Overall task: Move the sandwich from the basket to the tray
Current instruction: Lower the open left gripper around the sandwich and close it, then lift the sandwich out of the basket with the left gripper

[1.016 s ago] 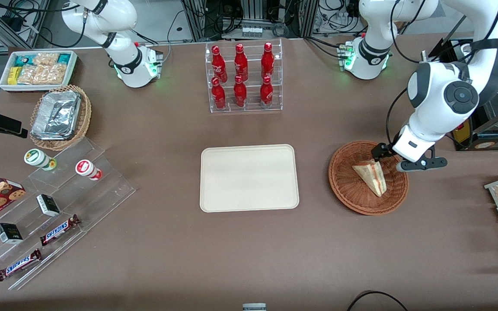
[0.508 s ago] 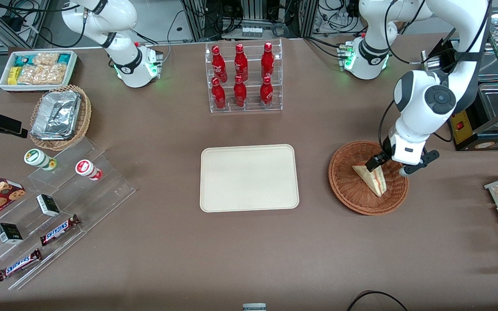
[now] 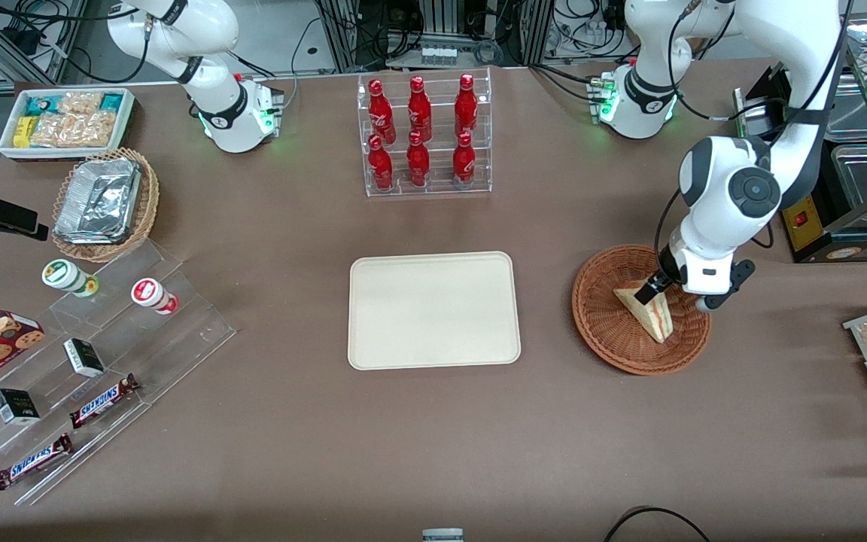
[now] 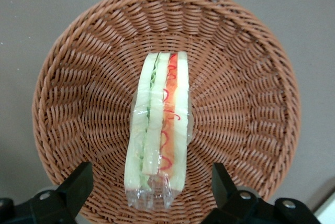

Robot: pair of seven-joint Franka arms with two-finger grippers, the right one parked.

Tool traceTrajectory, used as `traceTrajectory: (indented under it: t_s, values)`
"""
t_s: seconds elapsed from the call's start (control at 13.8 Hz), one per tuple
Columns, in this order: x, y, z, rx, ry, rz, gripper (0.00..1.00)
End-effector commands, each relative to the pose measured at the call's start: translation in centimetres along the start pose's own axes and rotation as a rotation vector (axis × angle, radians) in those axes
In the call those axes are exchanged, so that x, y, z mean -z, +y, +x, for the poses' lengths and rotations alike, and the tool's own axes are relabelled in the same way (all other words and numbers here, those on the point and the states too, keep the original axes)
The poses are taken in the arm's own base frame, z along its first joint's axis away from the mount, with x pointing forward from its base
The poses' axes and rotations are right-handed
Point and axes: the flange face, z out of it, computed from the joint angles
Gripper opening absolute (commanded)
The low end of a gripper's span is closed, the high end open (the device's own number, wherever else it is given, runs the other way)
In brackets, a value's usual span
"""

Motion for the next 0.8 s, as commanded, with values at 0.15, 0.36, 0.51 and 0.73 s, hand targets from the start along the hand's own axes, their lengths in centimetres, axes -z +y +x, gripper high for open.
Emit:
traceTrajectory:
  t_s: [0.15, 0.36, 0.51, 0.73]
  values:
    - [-2.6, 0.2, 0.1, 0.025, -0.009, 0.002, 1.0]
    - [-3.8, 0.3, 0.2, 0.041, -0.01, 0.001, 1.0]
    - [-4.1, 0.3, 0.3, 0.056, -0.011, 0.002, 0.46]
    - [-3.4, 0.6, 0.5, 0.043, -0.002, -0.005, 0.0]
